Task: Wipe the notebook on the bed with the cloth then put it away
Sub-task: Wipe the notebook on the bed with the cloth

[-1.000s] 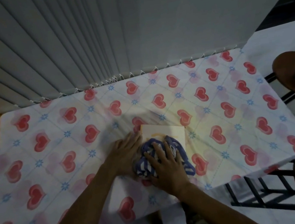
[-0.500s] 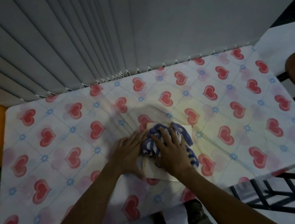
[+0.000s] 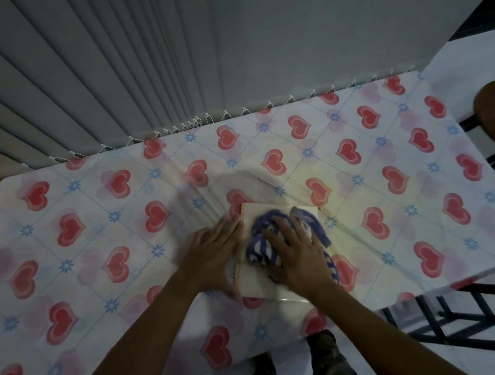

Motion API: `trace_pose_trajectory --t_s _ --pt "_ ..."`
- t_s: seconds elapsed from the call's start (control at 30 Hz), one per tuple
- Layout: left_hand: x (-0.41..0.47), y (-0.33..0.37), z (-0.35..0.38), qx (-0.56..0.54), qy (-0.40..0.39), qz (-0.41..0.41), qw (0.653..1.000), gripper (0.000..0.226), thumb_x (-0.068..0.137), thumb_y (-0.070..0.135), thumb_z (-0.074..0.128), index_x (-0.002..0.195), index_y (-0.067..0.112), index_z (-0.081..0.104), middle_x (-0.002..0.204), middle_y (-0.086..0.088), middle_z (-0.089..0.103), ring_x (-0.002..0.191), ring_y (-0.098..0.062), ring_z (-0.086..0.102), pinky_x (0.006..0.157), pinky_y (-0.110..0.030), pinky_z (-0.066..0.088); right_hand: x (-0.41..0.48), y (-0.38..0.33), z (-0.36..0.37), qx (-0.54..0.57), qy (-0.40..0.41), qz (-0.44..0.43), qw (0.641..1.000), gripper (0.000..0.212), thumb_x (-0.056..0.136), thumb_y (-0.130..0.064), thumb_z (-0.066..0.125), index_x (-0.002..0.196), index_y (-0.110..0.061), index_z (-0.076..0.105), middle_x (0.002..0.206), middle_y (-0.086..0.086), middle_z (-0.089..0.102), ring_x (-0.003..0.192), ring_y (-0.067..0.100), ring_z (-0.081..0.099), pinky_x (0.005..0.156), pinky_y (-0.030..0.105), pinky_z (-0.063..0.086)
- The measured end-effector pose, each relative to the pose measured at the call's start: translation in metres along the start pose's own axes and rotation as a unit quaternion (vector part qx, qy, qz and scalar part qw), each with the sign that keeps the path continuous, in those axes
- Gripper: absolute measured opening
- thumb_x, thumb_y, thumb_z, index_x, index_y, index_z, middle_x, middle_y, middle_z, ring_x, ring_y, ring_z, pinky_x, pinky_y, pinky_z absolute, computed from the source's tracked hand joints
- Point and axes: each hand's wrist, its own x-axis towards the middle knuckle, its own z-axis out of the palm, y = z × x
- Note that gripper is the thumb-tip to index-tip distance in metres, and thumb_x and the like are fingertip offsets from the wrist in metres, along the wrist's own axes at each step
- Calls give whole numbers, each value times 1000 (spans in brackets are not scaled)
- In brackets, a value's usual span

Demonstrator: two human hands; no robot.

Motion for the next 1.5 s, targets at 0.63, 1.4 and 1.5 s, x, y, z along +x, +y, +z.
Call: trace_pose_trajectory --t_s 0.63,1.4,1.5 --pt "-1 2 -2 -13 2 -15 1000 158 38 95 61 161 20 -5 170 3 -5 157 -19 -3 121 -45 17 11 15 -14 36 -9 -64 997 67 84 -58 55 143 -26 52 157 2 43 150 33 30 110 55 39" --pt "1 -1 4 -30 -1 -7 1000 155 38 100 50 160 20 -3 170 2 -4 157 -21 0 119 -50 19 16 -6 -12 18 11 -111 994 56 80 -37 72 131 -17 64 147 9 54 141 40 43 106 60 43" --pt "0 1 6 -41 24 -9 999 137 54 94 49 161 22 1 170 2 1 157 -21 7 118 -52 27 -13 -22 10 1 -16 -156 988 61 87 -48 64 141 -20 55 155 8 45 147 38 34 111 60 37"
